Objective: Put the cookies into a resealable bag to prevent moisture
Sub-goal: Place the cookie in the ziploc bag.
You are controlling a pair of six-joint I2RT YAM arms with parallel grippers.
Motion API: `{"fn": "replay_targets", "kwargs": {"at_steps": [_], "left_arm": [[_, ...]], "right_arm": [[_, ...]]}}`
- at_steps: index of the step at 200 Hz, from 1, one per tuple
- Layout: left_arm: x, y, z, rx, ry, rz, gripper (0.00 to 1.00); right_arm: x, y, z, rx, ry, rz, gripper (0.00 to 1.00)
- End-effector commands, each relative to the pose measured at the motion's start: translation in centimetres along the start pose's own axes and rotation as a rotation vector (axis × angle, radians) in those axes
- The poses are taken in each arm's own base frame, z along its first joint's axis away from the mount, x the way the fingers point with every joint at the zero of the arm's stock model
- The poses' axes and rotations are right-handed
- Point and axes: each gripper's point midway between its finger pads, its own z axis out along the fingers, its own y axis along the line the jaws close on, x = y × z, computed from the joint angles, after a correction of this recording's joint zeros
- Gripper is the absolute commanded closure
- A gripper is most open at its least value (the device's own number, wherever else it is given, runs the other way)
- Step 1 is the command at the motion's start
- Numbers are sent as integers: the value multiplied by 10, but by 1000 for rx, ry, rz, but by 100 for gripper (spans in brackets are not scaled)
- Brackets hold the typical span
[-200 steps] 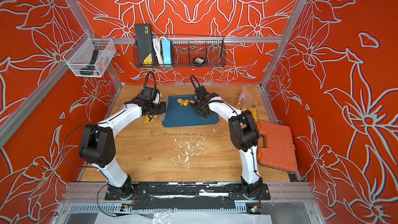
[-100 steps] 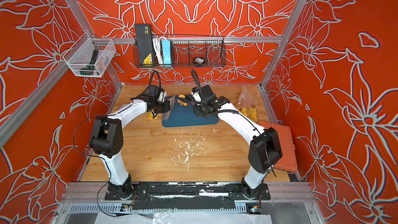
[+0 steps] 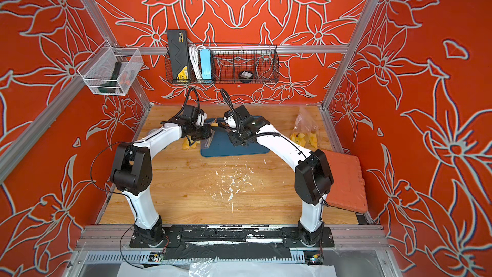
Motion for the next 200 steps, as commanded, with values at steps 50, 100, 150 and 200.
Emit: {"fn": "replay_targets", "kwargs": {"at_steps": [50, 100, 150, 200], "left_arm": [[-6, -1, -10, 11, -31, 21, 100], [-6, -7, -15, 40, -40, 34, 100], [-6, -18, -22, 92, -56, 51, 100], [-8, -26, -31, 124, -79, 66, 100]], "right_arm": [[19, -12, 9, 140, 99, -144, 85], [14, 6, 16, 97, 100, -221, 85], [4, 15, 31, 75, 122, -246, 85], [-2, 26, 43, 16, 125, -235, 86]]}}
